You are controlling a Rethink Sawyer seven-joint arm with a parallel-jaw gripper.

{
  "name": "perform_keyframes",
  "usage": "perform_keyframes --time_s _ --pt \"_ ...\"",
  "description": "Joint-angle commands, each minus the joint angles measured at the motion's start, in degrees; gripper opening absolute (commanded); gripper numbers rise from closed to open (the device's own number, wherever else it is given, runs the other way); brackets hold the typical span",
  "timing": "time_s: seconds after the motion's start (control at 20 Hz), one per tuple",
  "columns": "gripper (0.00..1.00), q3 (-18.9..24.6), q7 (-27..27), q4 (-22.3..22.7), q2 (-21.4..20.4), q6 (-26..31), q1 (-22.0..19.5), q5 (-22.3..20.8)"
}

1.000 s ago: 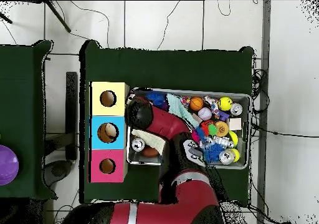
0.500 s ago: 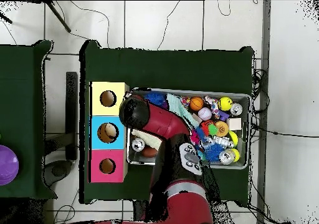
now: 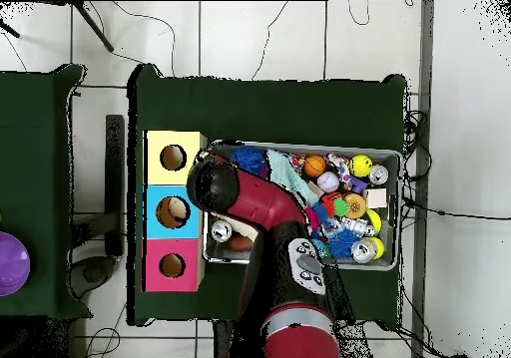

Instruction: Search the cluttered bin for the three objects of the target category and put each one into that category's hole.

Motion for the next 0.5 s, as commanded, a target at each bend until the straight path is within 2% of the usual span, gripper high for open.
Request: perform_keyframes --time_s 0.05,0.5 --pt "0.00 4.2 13.0 6.2 -0.6 5.3 -1.6 3.0" --pt "0.00 2.4 13.9 6.1 -2.3 9.5 -0.8 3.7"
